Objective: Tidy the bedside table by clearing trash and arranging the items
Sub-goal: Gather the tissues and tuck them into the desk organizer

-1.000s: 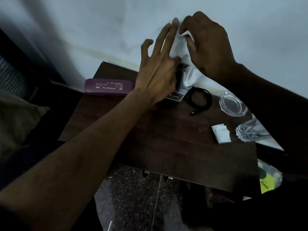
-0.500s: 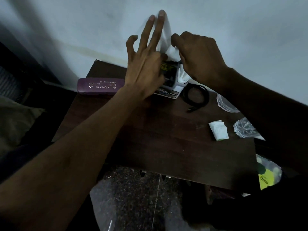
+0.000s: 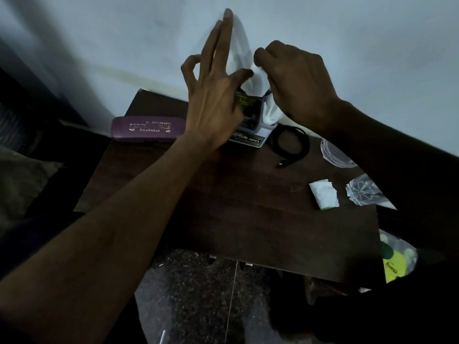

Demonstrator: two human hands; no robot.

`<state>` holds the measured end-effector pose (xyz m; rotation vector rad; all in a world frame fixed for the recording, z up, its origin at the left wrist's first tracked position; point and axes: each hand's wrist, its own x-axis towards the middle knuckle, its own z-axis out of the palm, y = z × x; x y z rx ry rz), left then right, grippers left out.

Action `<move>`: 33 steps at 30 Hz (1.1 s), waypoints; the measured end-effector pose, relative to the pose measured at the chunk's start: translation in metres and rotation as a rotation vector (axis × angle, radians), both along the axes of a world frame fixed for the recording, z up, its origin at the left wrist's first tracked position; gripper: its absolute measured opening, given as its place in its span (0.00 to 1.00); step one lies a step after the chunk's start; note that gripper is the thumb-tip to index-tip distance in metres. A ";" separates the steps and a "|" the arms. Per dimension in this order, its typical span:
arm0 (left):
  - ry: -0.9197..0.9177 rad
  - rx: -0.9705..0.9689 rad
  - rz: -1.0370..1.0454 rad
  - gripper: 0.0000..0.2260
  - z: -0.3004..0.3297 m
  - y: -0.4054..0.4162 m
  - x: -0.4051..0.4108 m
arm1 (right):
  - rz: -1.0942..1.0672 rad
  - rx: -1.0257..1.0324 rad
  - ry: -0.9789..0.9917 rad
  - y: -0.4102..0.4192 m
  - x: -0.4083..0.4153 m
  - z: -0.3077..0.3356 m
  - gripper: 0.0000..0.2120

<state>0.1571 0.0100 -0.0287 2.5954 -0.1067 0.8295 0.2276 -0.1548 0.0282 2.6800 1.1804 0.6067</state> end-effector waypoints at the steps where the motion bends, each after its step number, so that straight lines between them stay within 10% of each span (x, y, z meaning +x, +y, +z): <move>1: 0.034 0.032 -0.010 0.21 0.000 -0.001 -0.001 | 0.006 0.014 0.013 0.001 0.000 -0.001 0.18; 11: 0.180 0.202 0.070 0.33 -0.003 -0.009 0.003 | 0.100 0.183 0.100 0.014 -0.003 -0.007 0.12; 18: 0.141 0.024 -0.002 0.12 0.008 0.009 -0.001 | 0.027 0.128 0.237 0.019 0.003 -0.010 0.12; 33: 0.158 -0.137 0.026 0.16 0.022 0.019 -0.005 | 0.075 0.003 0.319 0.029 0.005 -0.005 0.11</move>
